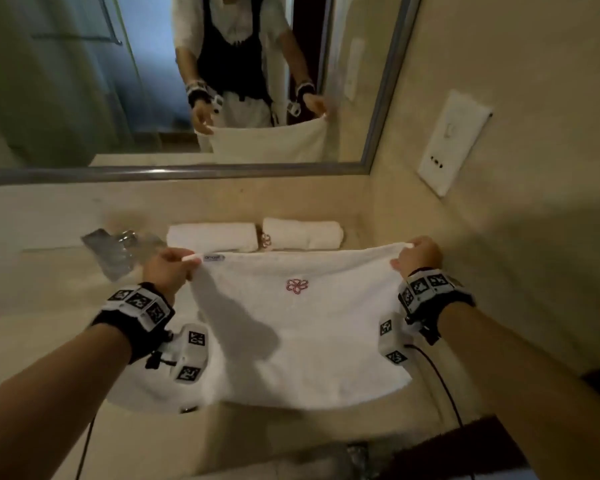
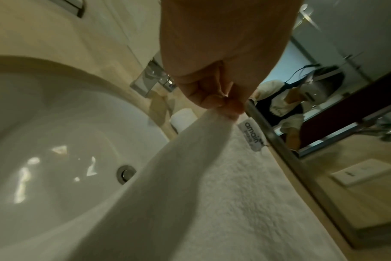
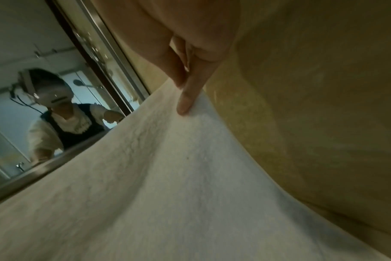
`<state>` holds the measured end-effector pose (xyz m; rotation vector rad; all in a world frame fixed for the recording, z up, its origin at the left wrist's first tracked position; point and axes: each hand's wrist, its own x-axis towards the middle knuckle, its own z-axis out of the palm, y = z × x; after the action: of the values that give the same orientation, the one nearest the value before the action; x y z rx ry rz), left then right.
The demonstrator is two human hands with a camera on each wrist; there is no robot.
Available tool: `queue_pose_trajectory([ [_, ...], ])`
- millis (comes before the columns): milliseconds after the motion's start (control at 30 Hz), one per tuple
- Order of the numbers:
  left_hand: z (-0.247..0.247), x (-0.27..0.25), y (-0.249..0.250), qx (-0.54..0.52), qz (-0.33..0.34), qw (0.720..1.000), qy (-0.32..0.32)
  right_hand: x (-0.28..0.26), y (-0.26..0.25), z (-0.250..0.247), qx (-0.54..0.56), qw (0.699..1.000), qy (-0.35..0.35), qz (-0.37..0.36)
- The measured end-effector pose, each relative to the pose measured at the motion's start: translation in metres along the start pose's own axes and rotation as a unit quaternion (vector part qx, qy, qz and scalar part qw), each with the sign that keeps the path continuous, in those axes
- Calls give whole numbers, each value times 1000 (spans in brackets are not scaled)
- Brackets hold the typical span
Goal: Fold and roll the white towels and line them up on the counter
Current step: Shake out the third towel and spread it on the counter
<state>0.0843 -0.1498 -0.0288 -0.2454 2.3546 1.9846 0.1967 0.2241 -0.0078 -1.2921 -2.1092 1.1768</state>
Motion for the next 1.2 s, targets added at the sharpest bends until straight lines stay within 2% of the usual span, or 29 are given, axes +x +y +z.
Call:
queue_pose_trajectory([
  [100,20,28,-30,-8,-45,999,15,28,24,40,-47,999,-7,-16],
  [267,49,73,-73,15,-103,994,31,70,50,97,-56,998,-23,16],
  [433,76,104,-101,50,-116,991,47,102,66,135,-73,996,-40,22],
  [600,93,112,-108,101,-107,989,29,110,71,146,-124,986,-107,25],
  [733,98,105,-111,88,-115,989,9,103,77,142,-116,983,-142,-2],
  [900,79,84,-106,105,-137,985,6,74,74,116,-102,986,-134,-9],
  [967,66,68,-110,122,-164,979,-19,56,78,100,-142,980,-138,-1],
  [1033,54,47,-116,158,-202,963,-86,36,87,86,-190,971,-144,16],
  [1100,43,19,-126,214,-232,935,-161,9,100,70,-237,959,-153,33],
  [1200,35,-9,-154,328,-243,882,-236,-20,120,54,-303,937,-169,45],
])
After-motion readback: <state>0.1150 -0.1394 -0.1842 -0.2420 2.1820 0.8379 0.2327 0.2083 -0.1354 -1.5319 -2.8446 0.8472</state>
